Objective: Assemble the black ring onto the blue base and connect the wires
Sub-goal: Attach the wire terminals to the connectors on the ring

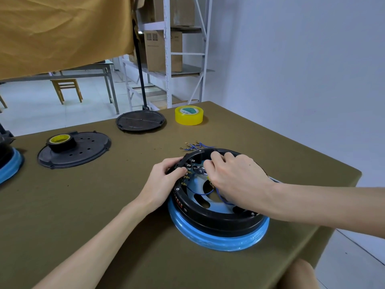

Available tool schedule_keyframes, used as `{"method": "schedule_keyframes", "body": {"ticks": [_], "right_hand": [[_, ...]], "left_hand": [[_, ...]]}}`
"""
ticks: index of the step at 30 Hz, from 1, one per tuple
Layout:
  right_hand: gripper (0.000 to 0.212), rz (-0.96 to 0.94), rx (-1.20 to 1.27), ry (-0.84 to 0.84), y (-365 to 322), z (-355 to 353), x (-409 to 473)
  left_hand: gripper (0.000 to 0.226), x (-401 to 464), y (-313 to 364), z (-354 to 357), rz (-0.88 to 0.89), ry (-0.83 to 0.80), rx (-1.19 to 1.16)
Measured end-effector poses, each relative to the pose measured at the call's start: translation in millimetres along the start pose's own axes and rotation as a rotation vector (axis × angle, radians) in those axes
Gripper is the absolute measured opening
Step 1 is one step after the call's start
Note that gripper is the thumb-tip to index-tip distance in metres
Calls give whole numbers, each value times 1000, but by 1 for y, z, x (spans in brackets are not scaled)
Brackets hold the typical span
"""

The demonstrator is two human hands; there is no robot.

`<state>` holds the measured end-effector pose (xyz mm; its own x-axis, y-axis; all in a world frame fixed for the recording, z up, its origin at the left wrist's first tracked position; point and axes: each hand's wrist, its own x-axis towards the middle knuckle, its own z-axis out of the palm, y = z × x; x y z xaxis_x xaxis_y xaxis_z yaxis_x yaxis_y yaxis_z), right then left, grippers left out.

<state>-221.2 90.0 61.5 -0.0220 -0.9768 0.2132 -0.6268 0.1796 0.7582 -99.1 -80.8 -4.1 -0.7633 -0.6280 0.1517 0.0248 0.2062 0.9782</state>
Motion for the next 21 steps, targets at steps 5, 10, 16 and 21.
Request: {"method": "schedule_keyframes", "body": {"ticks": [5,10,16,21], "right_hand": [[30,5,46,-85,3,-13,5],[34,-29,157,-118,5,-11,3],[30,-51,86,-124,4,-14,-6],[26,-90,67,-134,3,-13,-6]], "left_hand": [[26,-4,1,7,-7,39,11],[22,-15,0,16,8,92,166],[18,-23,3,27,-3,141,229],[18,-24,4,29,-7,160,238]]}}
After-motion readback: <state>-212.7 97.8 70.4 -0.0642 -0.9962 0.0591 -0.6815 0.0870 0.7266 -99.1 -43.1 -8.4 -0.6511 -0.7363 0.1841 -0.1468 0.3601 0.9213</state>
